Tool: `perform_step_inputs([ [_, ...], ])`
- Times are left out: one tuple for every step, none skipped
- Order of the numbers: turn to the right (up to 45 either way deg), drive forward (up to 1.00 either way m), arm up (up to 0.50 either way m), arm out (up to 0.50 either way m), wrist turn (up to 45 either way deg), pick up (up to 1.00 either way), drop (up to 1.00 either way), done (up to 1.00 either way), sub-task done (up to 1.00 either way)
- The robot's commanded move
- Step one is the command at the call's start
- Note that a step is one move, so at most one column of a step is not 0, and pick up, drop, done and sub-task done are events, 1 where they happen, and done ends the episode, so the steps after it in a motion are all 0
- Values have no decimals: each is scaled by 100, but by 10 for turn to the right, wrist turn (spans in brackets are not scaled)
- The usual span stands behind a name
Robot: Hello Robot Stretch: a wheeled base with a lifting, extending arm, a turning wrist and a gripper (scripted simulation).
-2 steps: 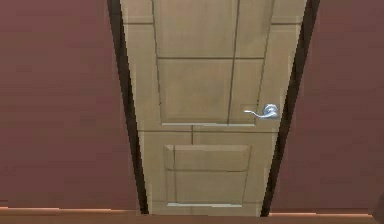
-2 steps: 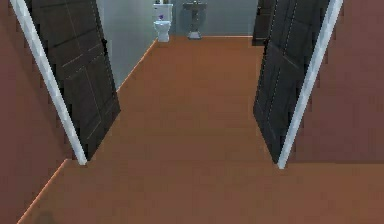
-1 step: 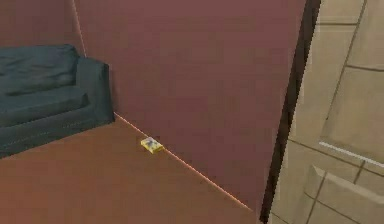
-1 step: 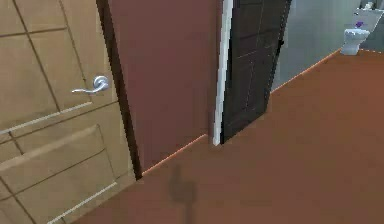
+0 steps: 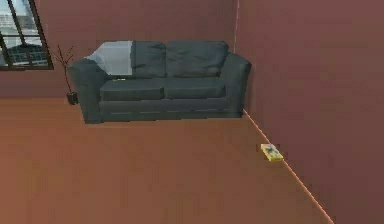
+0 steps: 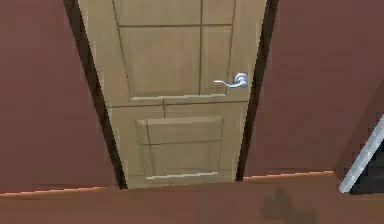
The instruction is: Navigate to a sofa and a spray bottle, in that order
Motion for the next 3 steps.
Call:
perform_step_inputs([
  [0,80,0,0,0,0,0,0,0],
  [-240,0,0,0,0,0,0,0,0],
  [0,100,0,0,0,0,0,0,0],
])
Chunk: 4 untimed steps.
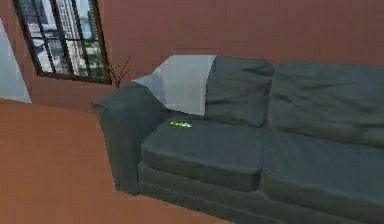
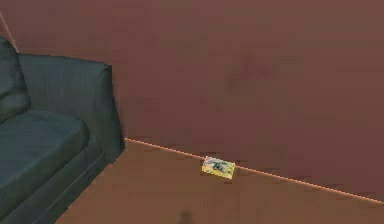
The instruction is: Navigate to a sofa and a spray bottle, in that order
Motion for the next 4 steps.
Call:
perform_step_inputs([
  [-30,0,0,0,0,0,0,0,0],
  [0,40,0,0,0,0,0,0,0],
  [300,0,0,0,0,0,0,0,0],
  [0,0,0,0,0,0,0,0,100],
])
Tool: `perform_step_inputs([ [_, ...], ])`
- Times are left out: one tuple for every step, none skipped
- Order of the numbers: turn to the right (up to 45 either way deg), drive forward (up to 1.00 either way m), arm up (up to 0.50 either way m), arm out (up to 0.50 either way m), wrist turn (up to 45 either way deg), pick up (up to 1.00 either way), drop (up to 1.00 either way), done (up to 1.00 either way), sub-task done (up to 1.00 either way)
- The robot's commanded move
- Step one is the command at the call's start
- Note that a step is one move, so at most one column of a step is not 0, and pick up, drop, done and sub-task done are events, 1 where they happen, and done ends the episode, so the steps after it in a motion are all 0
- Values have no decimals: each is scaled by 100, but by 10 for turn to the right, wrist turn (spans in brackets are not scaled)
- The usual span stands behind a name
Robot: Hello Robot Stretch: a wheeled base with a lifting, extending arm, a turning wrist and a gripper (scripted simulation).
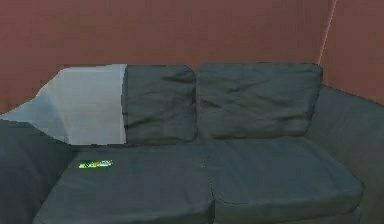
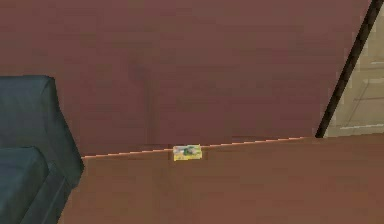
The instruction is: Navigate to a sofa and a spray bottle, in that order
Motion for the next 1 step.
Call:
perform_step_inputs([
  [450,0,0,0,0,0,0,0,0],
])
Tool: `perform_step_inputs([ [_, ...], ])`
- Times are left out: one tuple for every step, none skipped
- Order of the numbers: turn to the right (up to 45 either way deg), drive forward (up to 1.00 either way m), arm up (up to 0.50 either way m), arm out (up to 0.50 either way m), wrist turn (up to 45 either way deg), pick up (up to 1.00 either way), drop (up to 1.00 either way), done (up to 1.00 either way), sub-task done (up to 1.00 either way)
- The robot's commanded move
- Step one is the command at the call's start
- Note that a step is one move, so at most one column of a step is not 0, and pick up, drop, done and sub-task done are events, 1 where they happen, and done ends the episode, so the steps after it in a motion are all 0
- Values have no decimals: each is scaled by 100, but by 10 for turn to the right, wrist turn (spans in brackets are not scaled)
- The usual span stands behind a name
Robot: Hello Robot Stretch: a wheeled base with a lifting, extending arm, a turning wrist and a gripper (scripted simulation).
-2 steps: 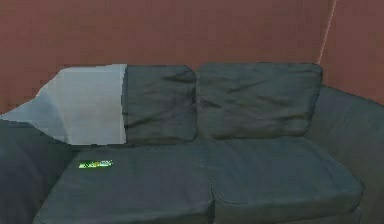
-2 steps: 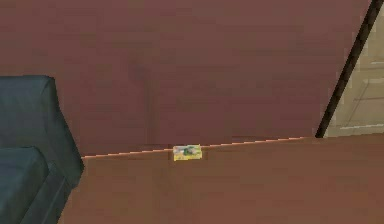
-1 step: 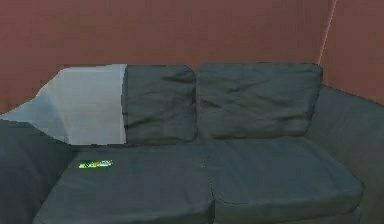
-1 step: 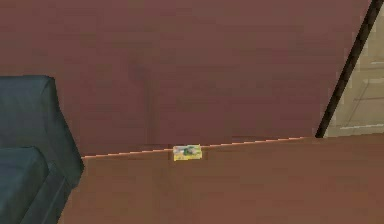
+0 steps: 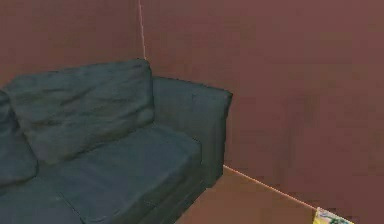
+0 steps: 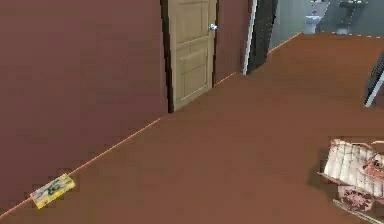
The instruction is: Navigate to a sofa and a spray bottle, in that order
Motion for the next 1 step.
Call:
perform_step_inputs([
  [450,0,0,0,0,0,0,0,0],
])
